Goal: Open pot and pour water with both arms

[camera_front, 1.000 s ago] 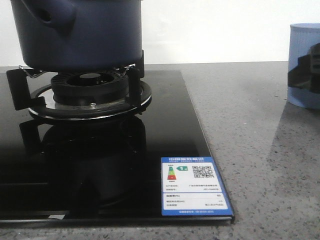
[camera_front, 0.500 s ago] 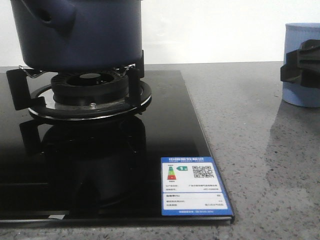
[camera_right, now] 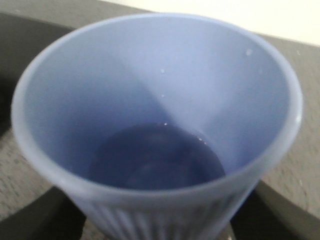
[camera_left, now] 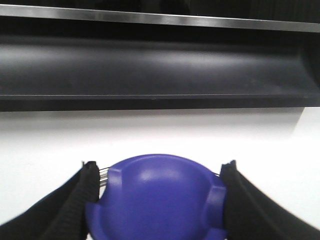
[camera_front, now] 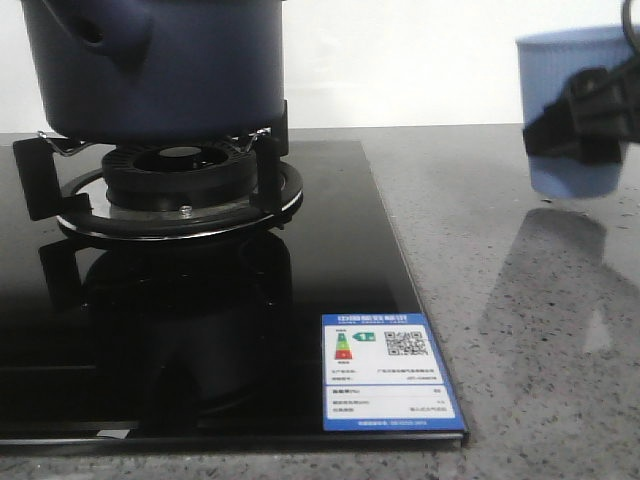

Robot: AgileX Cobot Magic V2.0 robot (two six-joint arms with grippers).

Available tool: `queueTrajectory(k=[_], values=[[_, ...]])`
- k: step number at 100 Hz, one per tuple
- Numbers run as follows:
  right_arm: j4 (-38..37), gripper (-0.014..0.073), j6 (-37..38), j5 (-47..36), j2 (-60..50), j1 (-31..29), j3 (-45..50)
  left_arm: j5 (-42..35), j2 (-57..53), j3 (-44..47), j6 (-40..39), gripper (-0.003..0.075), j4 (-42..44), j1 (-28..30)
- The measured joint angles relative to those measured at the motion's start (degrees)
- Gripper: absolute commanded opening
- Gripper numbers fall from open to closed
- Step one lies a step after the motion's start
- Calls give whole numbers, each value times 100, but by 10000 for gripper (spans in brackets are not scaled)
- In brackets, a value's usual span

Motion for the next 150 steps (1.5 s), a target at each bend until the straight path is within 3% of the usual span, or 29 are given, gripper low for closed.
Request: queueTrajectory(k=[12,63,100,150], values=[[-122,262,0,529,-52,193,-570,0,0,0,0,316,0,0],[-1921,262,0,3003,277,1292,-3112,0,0,0,0,316,0,0],[-3774,262,0,4390,1211,2329,-4708,11,0,0,0,316,0,0],[-5959,262,-20,4412,2004,2769,-5267,26,0,0,0,316,0,0]])
